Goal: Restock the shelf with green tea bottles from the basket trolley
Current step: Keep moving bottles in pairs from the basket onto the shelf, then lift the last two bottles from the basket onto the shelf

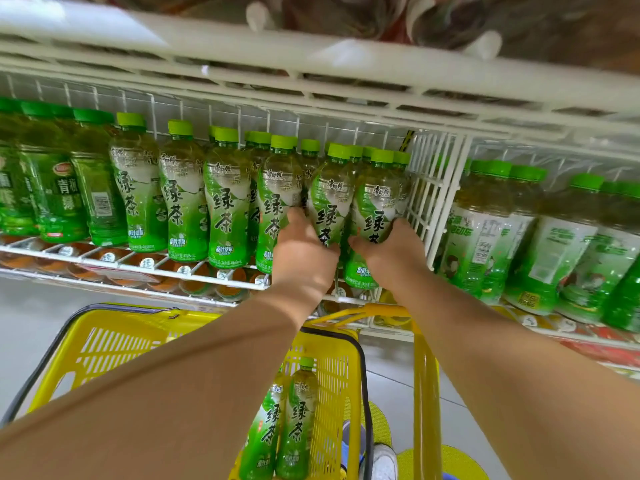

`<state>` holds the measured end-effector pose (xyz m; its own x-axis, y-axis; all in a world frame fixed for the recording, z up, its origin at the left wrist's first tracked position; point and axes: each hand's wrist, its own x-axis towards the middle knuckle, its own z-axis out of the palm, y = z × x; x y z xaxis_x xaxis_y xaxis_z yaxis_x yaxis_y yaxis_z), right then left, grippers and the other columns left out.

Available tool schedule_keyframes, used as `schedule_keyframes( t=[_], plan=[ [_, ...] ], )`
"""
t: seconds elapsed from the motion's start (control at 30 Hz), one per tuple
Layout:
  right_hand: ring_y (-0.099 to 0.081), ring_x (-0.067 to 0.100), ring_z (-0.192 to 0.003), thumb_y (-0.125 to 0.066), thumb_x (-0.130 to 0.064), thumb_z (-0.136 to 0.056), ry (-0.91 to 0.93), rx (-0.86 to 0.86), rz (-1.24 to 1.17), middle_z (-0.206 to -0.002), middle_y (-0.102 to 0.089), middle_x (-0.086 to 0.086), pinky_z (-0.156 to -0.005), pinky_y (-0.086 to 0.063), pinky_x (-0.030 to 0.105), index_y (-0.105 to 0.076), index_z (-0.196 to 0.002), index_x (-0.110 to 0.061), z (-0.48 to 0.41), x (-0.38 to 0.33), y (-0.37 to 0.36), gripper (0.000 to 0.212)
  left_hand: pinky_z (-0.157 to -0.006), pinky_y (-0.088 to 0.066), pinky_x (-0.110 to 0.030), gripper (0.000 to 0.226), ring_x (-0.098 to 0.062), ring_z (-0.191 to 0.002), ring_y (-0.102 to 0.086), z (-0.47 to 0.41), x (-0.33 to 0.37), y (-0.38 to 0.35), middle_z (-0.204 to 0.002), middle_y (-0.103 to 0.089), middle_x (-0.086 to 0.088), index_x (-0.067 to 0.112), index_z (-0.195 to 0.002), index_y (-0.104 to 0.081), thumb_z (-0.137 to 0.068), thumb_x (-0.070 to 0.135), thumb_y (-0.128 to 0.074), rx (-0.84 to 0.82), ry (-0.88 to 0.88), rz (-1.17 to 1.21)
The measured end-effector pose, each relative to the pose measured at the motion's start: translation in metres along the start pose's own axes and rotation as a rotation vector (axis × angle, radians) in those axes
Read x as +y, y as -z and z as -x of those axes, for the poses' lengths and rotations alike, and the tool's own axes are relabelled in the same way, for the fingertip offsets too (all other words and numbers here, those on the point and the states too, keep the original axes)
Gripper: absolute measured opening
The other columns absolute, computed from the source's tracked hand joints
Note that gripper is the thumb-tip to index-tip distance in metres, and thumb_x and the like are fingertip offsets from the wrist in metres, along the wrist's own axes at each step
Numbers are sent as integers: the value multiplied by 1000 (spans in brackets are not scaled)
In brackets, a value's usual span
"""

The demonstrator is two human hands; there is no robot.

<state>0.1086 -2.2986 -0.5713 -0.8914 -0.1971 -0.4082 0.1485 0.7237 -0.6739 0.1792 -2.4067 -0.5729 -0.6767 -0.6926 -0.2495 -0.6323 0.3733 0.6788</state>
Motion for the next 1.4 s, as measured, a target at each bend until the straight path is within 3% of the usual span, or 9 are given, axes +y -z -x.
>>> schedule_keyframes(
  t=[0.27, 0.43, 0.53, 0.7, 0.83, 1.0, 1.17, 1.3, 1.4],
  plan=[
    [-56, 23, -79, -78, -40, -82, -49, -31, 116, -97, -60, 7, -47, -35, 25, -53, -110, -8, 3, 3, -3, 49, -66, -52, -31, 41, -27, -76, -62, -5, 0, 5, -76, -57, -1, 12, -91, -46, -82, 35, -79, -20, -17, -168],
    [-53, 23, -81, -76, -40, -84, -76, -59, 202, -95, -55, 6, -61, -40, 29, -54, -108, -7, 6, 5, -4, 47, -42, -28, -20, 52, -7, -49, -40, -3, 0, 6, -56, -43, 3, 15, -60, -39, -85, 43, -75, -31, 30, -207],
    [-53, 23, -80, -75, -41, -85, -82, -66, 234, -97, -55, 8, -59, -41, 28, -55, -113, -4, 6, 3, -5, 51, -43, -28, -15, 51, -5, -51, -44, -1, -1, 6, -59, -42, 5, 15, -62, -38, -85, 40, -76, -68, 37, -219],
    [-56, 23, -83, -73, -41, -87, -97, -85, 260, -107, -58, 13, -58, -40, 28, -53, -120, -1, 7, 0, -4, 56, -65, -39, -25, 39, -20, -73, -46, 6, -4, 4, -74, -44, 1, 16, -84, -42, -87, 36, -75, -84, -32, -324],
    [-48, 16, -63, -71, -43, -88, -106, -101, 302, -79, -46, 4, -42, -30, 24, -54, -115, 1, 6, 0, -5, 54, -66, -38, -25, 34, -21, -78, -52, 6, -7, 1, -79, -46, -1, 14, -92, -50, -88, 39, -73, -73, -60, -349],
    [-44, 14, -52, -70, -44, -88, -104, -138, 360, -70, -45, 4, -40, -28, 23, -51, -83, -5, 2, 1, -6, 44, -64, -37, -26, 40, -23, -80, -54, 4, -11, -4, -90, -57, -6, 7, -109, -55, -91, 40, -69, -70, -77, -370],
    [-46, 16, -53, -71, -46, -86, -107, -162, 388, -76, -50, 8, -41, -29, 24, -46, -72, -8, 0, 0, -6, 48, -60, -38, -28, 32, -24, -70, -55, 7, -13, -4, -67, -41, 5, 11, -97, -51, -90, 33, -72, -69, -46, -292],
    [-47, 17, -56, -67, -51, -88, -124, -166, 432, -91, -56, 13, -42, -30, 25, -43, -71, -8, 3, -2, -7, 52, -61, -39, -27, 39, -21, -69, -49, 7, -11, 1, -67, -40, 5, 14, -87, -43, -87, 38, -74, -78, -57, -304],
    [-53, 21, -65, -63, -50, -91, -128, -207, 466, -95, -60, 14, -48, -35, 24, -56, -86, -3, 5, -2, -6, 48, -64, -40, -27, 42, -20, -71, -48, 7, -9, 6, -68, -38, 4, 15, -83, -41, -87, 41, -74, -100, -72, -339]
  ],
)
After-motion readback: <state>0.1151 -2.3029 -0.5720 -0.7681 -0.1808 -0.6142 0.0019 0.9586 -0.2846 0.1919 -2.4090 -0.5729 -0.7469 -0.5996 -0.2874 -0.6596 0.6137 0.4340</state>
